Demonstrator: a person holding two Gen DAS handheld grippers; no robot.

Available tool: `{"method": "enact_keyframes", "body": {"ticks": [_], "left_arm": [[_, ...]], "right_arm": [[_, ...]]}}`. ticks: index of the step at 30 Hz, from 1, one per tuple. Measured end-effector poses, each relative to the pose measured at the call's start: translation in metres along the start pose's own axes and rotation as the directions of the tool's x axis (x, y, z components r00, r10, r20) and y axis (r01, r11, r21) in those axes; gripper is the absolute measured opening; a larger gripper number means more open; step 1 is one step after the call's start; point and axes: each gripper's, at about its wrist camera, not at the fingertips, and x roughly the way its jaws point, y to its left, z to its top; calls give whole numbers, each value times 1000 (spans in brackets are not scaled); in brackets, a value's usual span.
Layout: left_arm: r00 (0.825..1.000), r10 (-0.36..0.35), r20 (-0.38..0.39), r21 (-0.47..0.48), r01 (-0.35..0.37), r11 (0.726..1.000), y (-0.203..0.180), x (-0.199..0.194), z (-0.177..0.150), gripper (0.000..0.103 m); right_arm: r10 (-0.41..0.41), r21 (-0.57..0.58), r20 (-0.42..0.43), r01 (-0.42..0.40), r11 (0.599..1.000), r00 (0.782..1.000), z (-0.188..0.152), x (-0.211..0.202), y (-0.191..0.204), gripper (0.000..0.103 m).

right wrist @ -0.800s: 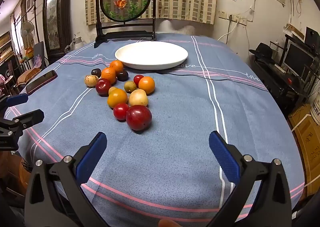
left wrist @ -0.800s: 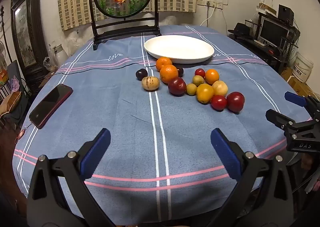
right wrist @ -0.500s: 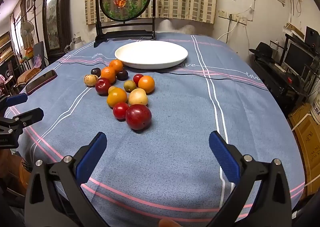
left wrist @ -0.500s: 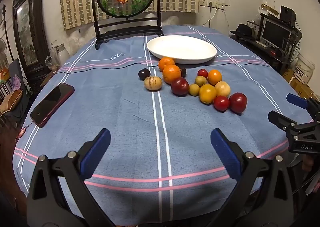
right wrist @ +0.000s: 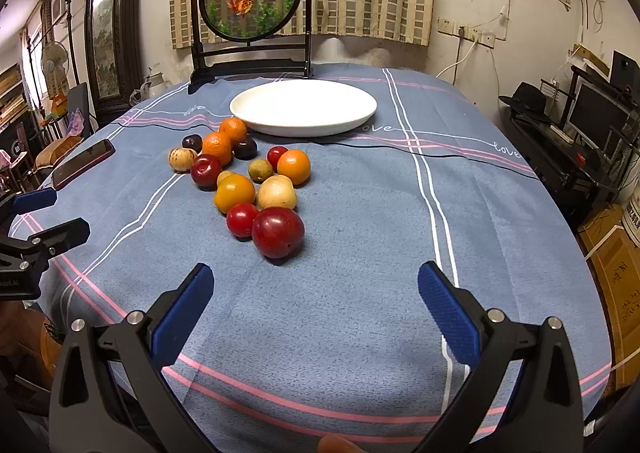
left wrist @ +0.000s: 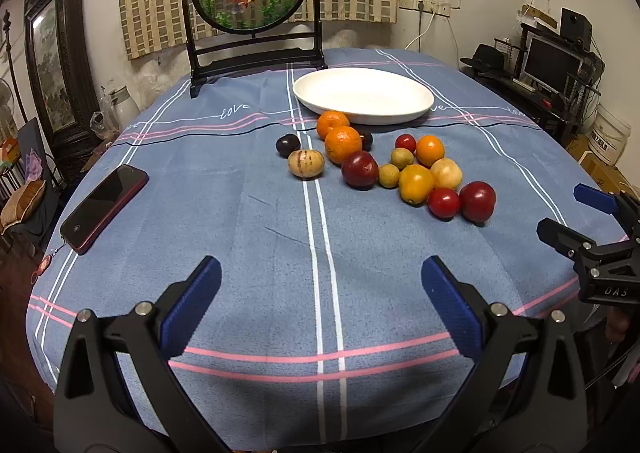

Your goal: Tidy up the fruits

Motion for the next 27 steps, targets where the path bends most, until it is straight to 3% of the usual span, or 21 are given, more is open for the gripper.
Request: {"method": "enact_keyframes", "body": {"ticks": [27], "left_arm": [[1000, 4, -5, 6, -4, 1000, -2, 4, -1, 101]], "right_arm": [[11, 6, 0, -11, 1000, 1000, 1, -1, 2, 102]]}}
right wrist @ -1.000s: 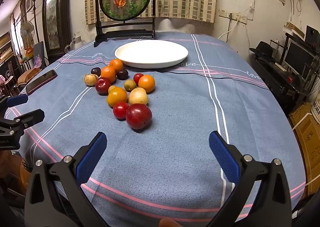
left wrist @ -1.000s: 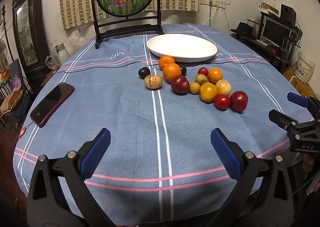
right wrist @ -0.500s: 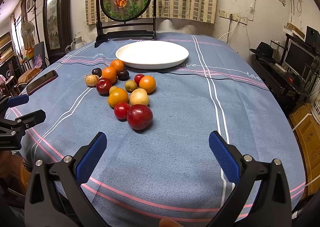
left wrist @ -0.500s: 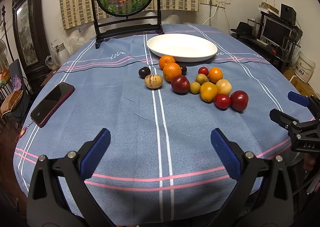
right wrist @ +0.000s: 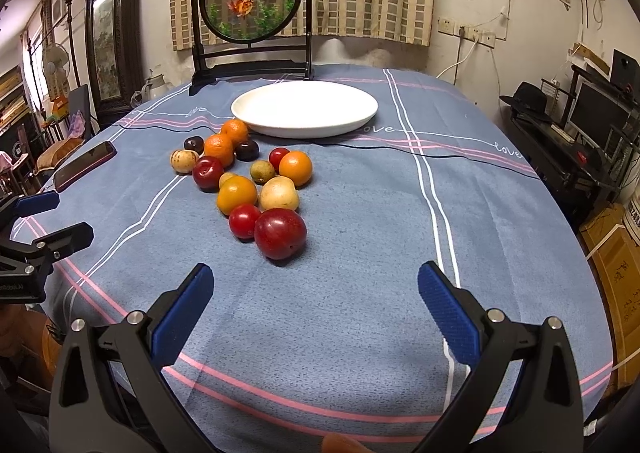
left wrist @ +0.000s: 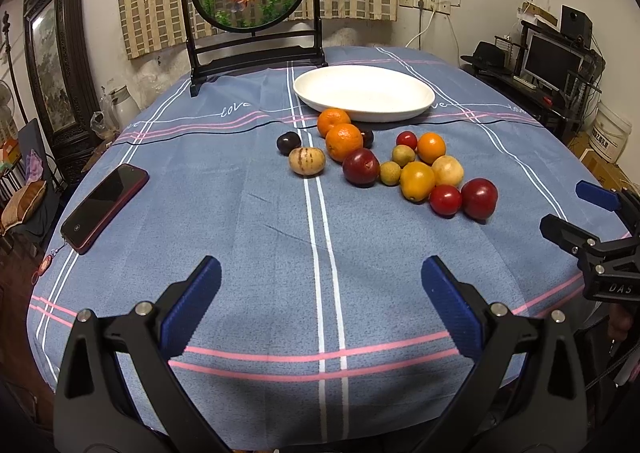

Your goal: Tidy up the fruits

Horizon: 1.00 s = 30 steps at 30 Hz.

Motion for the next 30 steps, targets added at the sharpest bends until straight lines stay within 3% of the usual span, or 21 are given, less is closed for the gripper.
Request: {"method": "enact_keyframes", "body": {"ticks": [19, 30], "left_arm": [[1000, -1, -8, 4, 1, 1000, -2, 4, -2, 101], [1000, -12, -11, 6, 12, 1000, -4, 4, -3, 101]], "right_arm": [[67, -12, -5, -67, 998, 998, -1, -1, 6, 102], [50, -34, 4, -50, 998, 999, -3, 0, 13, 102]]}}
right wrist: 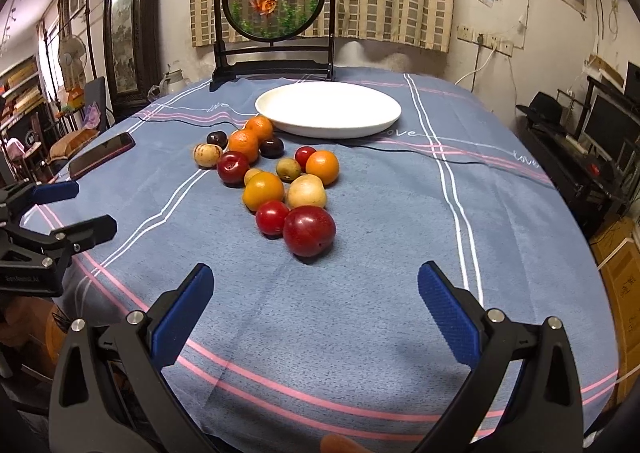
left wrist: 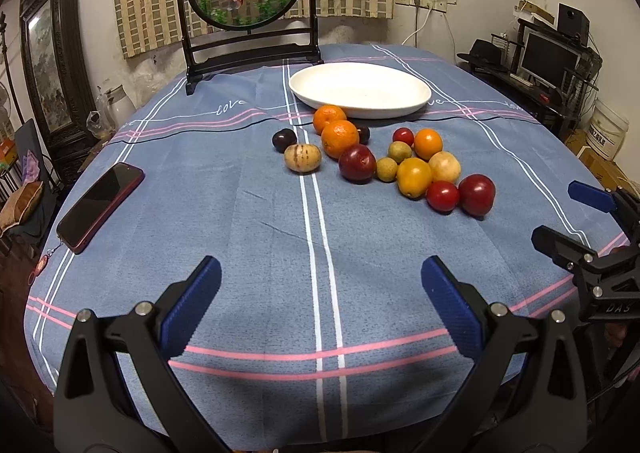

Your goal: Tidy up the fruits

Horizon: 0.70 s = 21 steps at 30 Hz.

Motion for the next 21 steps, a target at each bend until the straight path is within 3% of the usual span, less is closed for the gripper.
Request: {"method": "enact_keyframes", "body": {"ticks": [8, 15, 18, 21], "left_arm": [[1000, -27, 2, -15, 27, 1000, 6, 7, -2, 101], [999, -49, -1, -18, 49, 999, 16, 20, -3, 101], [1000, -30, -7, -19, 30, 999, 20, 30, 3, 101], [999, -44, -6, -46, 44, 998, 27, 38, 11, 101]], "right_arm": [[72, 62, -57, -69, 996, 996, 0, 16, -8, 102], [-17, 108, -114, 29, 994, 993, 18, 38, -18, 102], [99, 105, -106, -87, 991, 989, 35, 41, -22, 102], [209, 138, -234, -180, 974, 949, 41, 64, -27, 102]]}}
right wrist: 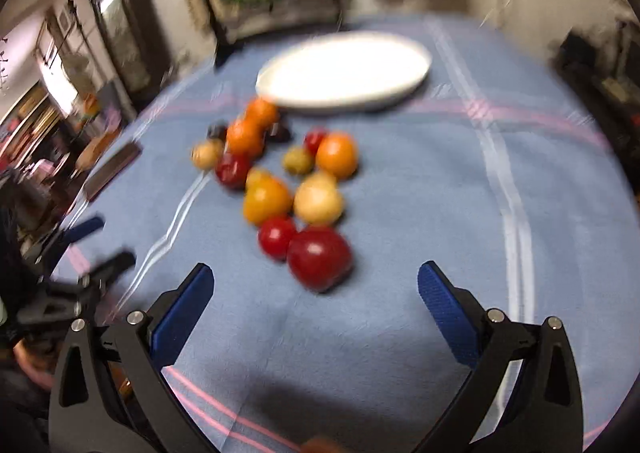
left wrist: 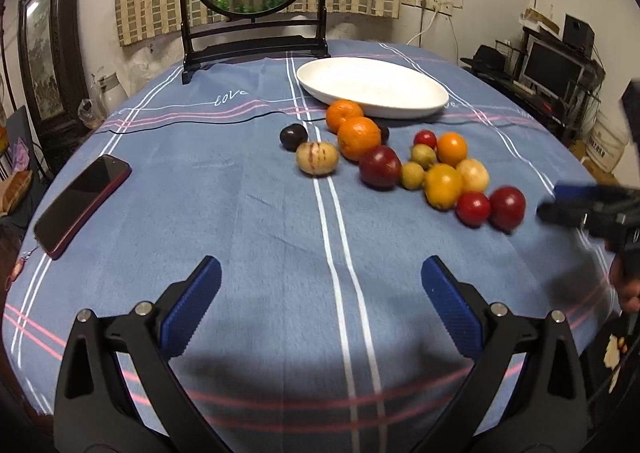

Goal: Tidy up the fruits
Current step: 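Grasp the large red plum with the right tool while the left tool grasps a red plum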

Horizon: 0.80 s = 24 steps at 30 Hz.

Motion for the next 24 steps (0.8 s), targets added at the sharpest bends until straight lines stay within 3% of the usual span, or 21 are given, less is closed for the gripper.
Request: {"method": "enact_keyframes", "body": {"ticks": [3, 6, 9, 14, 16, 18, 21, 24], "left_arm": [[1000, -4, 10, 6, 4, 1000, 1, 6, 8, 101], [1000, -14, 20, 18, 13, 1000, 1, 13, 17, 101], [1000, -22, 23, 24, 21, 999, 3, 21, 24, 101], [999, -39, 16, 26, 39, 999, 6, 34, 29, 101], [999, -52, 1, 21, 52, 998, 8, 40, 30, 101], [998, -70, -5, 14, 70, 997, 10, 42, 32, 101], [997, -81, -5, 7, 81, 997, 11, 45, 33, 101], [995, -103, -15, -13, 103, 995, 14, 47, 33, 101]], "right_arm": [[36, -19, -16, -37, 999, 999, 8, 3, 1, 102], [5, -121, 10, -4, 993, 1000, 10, 2, 16, 102], [-24, -230, -69, 8, 973, 997, 7, 18, 25, 102], [-136, -188, -65, 121, 975, 989, 12, 27, 8, 102], [-118, -115, -139, 102, 988, 983, 12, 37, -8, 102], [-74, -118, -191, 52, 992, 979, 9, 44, -12, 97], [-81, -214, -174, 43, 976, 981, 5, 39, -3, 95], [-68, -185, -174, 35, 982, 982, 4, 40, -6, 95]]}}
